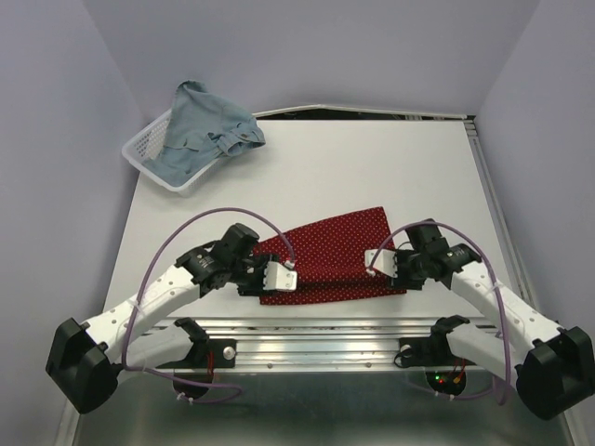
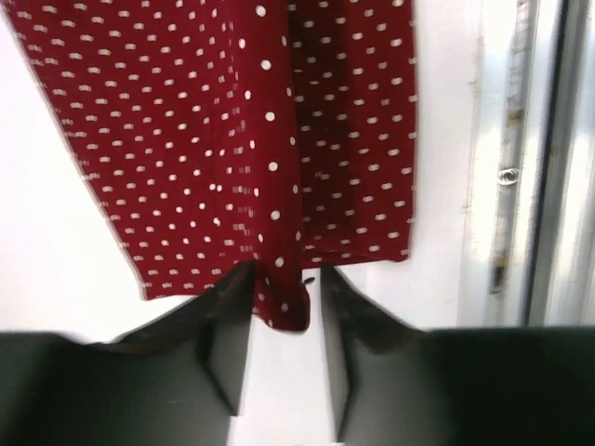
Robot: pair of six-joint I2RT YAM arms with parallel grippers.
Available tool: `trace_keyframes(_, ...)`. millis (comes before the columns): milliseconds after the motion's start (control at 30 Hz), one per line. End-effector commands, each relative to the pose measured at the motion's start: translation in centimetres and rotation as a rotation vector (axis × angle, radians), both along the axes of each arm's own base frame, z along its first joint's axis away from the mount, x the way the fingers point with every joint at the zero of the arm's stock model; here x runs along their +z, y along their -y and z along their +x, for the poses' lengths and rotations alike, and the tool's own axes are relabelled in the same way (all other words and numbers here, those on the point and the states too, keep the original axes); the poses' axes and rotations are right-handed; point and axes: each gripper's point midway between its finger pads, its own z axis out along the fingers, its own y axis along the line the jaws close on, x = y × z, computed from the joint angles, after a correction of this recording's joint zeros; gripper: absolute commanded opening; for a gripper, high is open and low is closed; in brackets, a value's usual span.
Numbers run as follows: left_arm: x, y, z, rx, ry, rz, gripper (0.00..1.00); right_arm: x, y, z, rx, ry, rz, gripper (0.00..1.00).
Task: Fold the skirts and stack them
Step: Fold the skirt
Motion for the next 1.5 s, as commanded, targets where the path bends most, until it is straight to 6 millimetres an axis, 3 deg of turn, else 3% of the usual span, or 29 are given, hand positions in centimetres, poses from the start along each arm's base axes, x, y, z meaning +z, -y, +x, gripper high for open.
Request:
trace_keyframes(0,-0.8,0.0,-3.9,-0.143,-0.09,-0.014,0.61,-0.2,0.0,-1.2,0.071,-0.014,-0.008,0.62)
trace_keyframes(67,0.2,0.4,-4.1,-0.167,-0.073,-0.043,0.7,0.9,-0.3,-0.9,0.064,0.014,0.017,0.72)
trace_keyframes(167,2.7,1.3,-3.9,-0.158,-0.052,-0.105,0.71,3.6,-1.1,0.0,-0.003,0.057,0.088,0.73)
trace_keyframes(267,4.2,2.2,-2.7,-0.067,-0.063,-0.151,0.65,6.2,-3.0,1.1,-0.118,0.038,0.227,0.7)
trace_keyframes(300,4.6,2.8,-1.6,0.008,-0.067,-0.182,0.63,7.2,-4.0,2.2,-0.187,0.018,0.282,0.68)
trace_keyframes(400,4.2,3.9,0.7,0.141,-0.099,-0.206,0.55,7.3,-5.3,3.9,-0.277,-0.051,0.326,0.63)
trace_keyframes(467,4.3,4.7,2.4,0.226,-0.132,-0.236,0.49,6.4,-6.2,5.2,-0.343,-0.142,0.32,0.59)
trace_keyframes(533,2.6,5.0,3.6,0.286,-0.19,-0.196,0.42,4.8,-6.7,6.0,-0.398,-0.225,0.299,0.55)
trace_keyframes(667,0.2,4.3,6.4,0.4,-0.232,-0.14,0.41,1.9,-6.9,6.9,-0.448,-0.286,0.253,0.55)
trace_keyframes(867,-5.4,1.5,5.9,0.427,-0.279,0.069,0.4,-3.8,-5.6,9.8,-0.536,-0.278,0.116,0.53)
trace_keyframes(933,-6.4,0.8,5.6,0.434,-0.282,0.11,0.39,-4.3,-6.0,11.8,-0.547,-0.248,0.115,0.53)
trace_keyframes(967,-6.8,0.5,5.3,0.434,-0.289,0.124,0.37,-5.8,-5.8,12.4,-0.562,-0.262,0.075,0.52)
trace_keyframes(1000,-7.0,0.5,5.1,0.432,-0.297,0.128,0.36,-6.2,-5.7,13.4,-0.576,-0.253,0.071,0.52)
trace_keyframes(1033,-7.0,0.4,4.9,0.424,-0.304,0.132,0.35,-5.4,-6.4,15.6,-0.574,-0.218,0.089,0.52)
trace_keyframes(1100,-6.9,0.5,4.6,0.409,-0.307,0.128,0.31,-5.8,-7.3,19.1,-0.587,-0.187,0.083,0.51)
trace_keyframes(1200,-6.5,0.9,4.5,0.387,-0.287,0.129,0.3,-5.6,-8.2,22.8,-0.599,-0.154,0.101,0.51)
trace_keyframes(1233,-6.3,1.2,4.5,0.38,-0.278,0.126,0.3,-6.8,-8.7,23.8,-0.601,-0.167,0.096,0.52)
trace_keyframes(1267,-6.1,1.6,4.6,0.383,-0.275,0.116,0.3,-4.8,-10.0,26.7,-0.603,-0.115,0.151,0.52)
trace_keyframes(1333,-5.1,3.5,4.5,0.356,-0.278,0.071,0.31,-2.8,-12.0,30.1,-0.619,-0.089,0.235,0.54)
trace_keyframes(1400,-3.4,6.2,4.1,0.334,-0.309,-0.001,0.33,-0.5,-13.1,31.9,-0.644,-0.06,0.298,0.55)
trace_keyframes(1467,-2.2,8.1,4.3,0.337,-0.308,-0.06,0.38,2.0,-13.9,32.4,-0.682,-0.06,0.372,0.57)
